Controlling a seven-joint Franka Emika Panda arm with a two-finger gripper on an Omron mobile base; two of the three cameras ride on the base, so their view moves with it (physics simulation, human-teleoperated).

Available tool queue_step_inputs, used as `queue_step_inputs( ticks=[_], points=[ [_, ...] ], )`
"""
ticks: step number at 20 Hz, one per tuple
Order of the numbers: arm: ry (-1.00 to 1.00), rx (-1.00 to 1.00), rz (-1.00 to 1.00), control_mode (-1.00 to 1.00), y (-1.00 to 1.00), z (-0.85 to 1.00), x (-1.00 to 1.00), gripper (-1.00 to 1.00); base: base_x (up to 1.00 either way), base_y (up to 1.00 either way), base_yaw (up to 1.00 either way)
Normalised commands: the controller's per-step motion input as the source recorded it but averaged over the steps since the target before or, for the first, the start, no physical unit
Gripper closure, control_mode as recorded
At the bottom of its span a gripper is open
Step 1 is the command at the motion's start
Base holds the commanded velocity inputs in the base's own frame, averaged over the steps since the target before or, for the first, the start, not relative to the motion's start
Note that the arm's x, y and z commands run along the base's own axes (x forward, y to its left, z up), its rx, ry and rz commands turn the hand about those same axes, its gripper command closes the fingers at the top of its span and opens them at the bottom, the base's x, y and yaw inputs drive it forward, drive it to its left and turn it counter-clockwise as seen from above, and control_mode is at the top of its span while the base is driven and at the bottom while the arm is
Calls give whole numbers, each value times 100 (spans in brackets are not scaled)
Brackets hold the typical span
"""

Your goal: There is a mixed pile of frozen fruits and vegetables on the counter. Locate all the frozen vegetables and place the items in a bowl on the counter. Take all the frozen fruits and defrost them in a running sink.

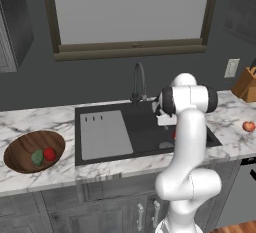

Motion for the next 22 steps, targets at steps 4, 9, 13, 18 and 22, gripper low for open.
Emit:
queue_step_inputs(
  ticks=[4, 9, 13, 18, 22],
  points=[
    [0, 2, 0, -100, -6, 47, -14, -100, 0, 0, 0],
    [2, 0, 0, -100, 0, 55, -7, -100, 0, 0, 0],
    [2, -3, 0, -100, -1, 55, -7, -100, 0, 0, 0],
    [3, -4, 0, -100, -3, 48, -12, -100, 0, 0, 0],
    [3, -3, 0, -100, -5, 43, -15, -100, 0, 0, 0]
  ],
)
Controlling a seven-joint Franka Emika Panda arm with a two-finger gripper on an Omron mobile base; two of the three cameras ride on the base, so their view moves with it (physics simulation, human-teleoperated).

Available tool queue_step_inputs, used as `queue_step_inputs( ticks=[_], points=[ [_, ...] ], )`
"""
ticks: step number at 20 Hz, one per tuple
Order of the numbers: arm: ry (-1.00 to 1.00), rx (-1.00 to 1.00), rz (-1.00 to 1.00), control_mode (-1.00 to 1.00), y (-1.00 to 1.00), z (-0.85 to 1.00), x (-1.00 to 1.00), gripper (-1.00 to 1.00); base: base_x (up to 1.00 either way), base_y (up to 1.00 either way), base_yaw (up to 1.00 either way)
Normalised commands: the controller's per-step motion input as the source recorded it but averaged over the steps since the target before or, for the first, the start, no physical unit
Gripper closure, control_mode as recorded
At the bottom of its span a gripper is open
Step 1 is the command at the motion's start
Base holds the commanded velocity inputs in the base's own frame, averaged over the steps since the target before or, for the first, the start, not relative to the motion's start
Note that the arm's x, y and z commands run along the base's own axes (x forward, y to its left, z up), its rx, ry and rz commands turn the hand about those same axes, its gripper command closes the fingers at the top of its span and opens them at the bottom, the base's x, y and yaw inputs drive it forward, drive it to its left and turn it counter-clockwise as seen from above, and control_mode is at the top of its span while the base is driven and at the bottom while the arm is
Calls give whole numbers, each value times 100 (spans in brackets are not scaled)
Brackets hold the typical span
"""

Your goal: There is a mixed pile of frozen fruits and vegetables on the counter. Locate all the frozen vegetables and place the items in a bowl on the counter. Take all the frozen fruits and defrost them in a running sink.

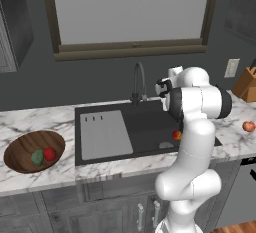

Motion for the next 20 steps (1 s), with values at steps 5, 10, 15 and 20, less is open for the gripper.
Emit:
queue_step_inputs(
  ticks=[5, 10, 15, 20],
  points=[
    [2, 0, 0, -100, 0, 6, -1, -100, 0, 0, 0],
    [1, 0, -2, -100, -9, 3, -6, -100, 0, 0, 0],
    [5, 0, -8, -100, -35, 12, -9, -100, 0, 0, 0],
    [3, -1, -10, -100, -32, 15, -6, -100, 0, 0, 0]
  ],
)
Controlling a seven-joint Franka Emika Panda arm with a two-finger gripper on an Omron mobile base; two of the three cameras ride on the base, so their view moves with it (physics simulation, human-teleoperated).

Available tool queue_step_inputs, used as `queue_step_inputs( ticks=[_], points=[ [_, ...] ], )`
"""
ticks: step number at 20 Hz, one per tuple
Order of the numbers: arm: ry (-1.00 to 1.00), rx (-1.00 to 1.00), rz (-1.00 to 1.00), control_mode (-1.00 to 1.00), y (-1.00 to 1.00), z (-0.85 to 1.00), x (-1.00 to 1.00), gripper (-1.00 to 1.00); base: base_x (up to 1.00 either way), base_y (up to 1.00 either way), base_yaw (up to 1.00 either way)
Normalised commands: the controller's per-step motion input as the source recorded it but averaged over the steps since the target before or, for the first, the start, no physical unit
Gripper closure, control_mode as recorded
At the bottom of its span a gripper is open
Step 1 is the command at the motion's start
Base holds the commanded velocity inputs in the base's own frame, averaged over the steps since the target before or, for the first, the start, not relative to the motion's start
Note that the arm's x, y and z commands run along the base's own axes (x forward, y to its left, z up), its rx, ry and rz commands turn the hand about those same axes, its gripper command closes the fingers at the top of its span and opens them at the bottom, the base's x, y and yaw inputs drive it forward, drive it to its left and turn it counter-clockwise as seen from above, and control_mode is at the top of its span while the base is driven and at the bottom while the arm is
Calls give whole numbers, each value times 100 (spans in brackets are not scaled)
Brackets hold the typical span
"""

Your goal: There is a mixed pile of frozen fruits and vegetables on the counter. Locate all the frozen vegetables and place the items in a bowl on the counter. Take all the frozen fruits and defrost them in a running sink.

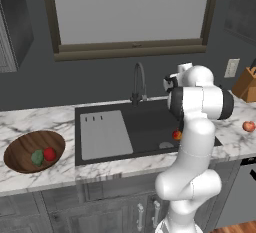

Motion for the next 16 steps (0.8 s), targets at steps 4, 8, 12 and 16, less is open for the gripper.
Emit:
queue_step_inputs(
  ticks=[4, 8, 12, 16],
  points=[
    [1, -3, -12, -100, -24, 19, -4, -100, 0, 0, 0],
    [0, -2, -14, -100, -22, 6, -4, -100, 0, 0, 0],
    [1, 0, -13, -100, -29, -1, -4, -100, 0, 0, 0],
    [3, 0, -13, -100, -35, 0, 0, -100, 0, 0, 0]
  ],
)
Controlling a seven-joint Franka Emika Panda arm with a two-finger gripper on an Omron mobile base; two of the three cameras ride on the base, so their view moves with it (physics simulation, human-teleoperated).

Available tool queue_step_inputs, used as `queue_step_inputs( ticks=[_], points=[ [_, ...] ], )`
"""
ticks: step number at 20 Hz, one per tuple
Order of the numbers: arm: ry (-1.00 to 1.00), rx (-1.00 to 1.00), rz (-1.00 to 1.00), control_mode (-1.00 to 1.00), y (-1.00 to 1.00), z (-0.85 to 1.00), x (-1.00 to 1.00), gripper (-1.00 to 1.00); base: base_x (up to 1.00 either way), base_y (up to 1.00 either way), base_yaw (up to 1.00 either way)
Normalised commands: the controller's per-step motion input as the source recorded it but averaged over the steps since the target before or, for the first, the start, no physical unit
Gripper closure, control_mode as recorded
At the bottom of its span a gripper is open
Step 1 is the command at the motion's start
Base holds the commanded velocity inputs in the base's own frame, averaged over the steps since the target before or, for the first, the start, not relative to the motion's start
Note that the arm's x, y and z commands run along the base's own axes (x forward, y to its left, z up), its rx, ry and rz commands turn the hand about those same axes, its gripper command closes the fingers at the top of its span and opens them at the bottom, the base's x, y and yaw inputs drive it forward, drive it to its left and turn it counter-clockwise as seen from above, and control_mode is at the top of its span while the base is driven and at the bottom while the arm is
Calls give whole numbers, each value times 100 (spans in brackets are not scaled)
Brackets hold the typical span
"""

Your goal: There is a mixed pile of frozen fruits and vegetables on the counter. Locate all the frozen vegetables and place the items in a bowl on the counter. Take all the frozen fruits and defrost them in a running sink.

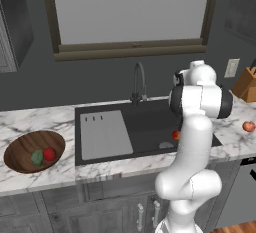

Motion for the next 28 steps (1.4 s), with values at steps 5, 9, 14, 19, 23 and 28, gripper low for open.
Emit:
queue_step_inputs(
  ticks=[5, 9, 14, 19, 23, 28],
  points=[
    [1, 0, -13, -100, -33, 0, 0, -100, 0, 0, 0],
    [0, 0, -12, -100, -33, 0, -1, -100, 0, 0, 0],
    [0, 0, -11, -100, -30, 0, -8, -100, 0, 0, 0],
    [-2, 0, -7, -100, -30, 0, -26, -100, 0, 0, 0],
    [-5, -2, -3, -100, -28, 0, -38, -100, 0, 0, 0],
    [-3, -2, -1, -100, -30, 3, -37, -100, 0, 0, 0]
  ],
)
